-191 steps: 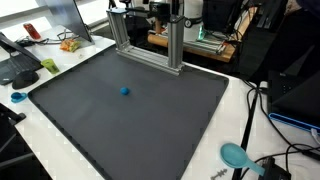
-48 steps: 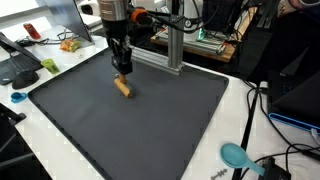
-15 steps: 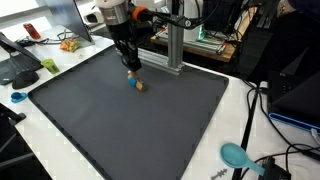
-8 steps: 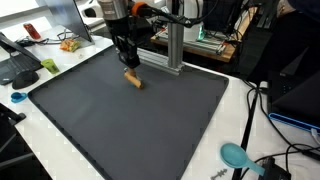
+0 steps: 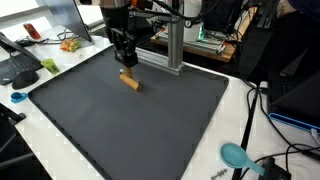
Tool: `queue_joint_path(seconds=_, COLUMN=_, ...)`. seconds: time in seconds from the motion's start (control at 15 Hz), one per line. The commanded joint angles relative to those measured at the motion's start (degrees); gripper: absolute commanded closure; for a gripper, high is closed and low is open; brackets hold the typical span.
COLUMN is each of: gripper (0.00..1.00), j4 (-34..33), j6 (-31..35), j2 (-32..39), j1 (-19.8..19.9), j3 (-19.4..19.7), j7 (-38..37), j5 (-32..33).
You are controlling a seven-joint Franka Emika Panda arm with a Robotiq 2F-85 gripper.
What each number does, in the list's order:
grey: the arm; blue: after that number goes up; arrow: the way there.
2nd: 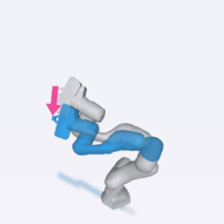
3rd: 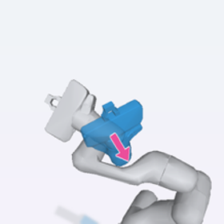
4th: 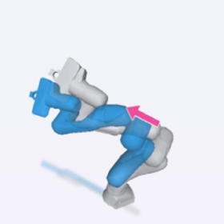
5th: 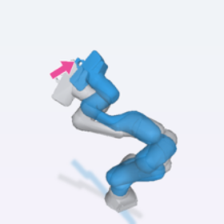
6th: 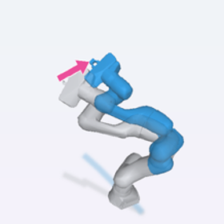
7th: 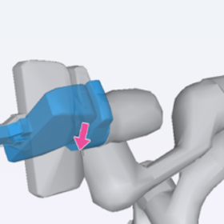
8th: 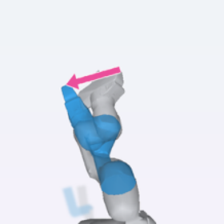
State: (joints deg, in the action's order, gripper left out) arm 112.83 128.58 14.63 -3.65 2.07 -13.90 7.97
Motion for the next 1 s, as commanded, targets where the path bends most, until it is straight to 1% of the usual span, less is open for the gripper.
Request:
queue_joint_path(seconds=0.0, gripper=0.77, j4=-2.5, j6=3.9, j2=2.4, j1=0.1, j3=-0.2, j7=-1.5, j5=-0.4)
queue_joint_path(seconds=0.33, gripper=0.77, j4=-5.6, j6=7.8, j2=6.9, j1=-0.2, j3=0.1, j7=-3.3, j5=-1.2)
queue_joint_path(seconds=0.53, gripper=0.77, j4=-7.1, j6=8.9, j2=9.2, j1=-1.0, j3=1.0, j7=-5.1, j5=0.3)
queue_joint_path(seconds=0.73, gripper=0.77, j4=-8.4, j6=7.0, j2=10.6, j1=-2.2, j3=3.0, j7=-7.4, j5=3.5)
queue_joint_path(seconds=0.93, gripper=0.77, j4=-9.1, j6=3.8, j2=11.1, j1=-2.9, j3=4.1, j7=-7.7, j5=5.0)
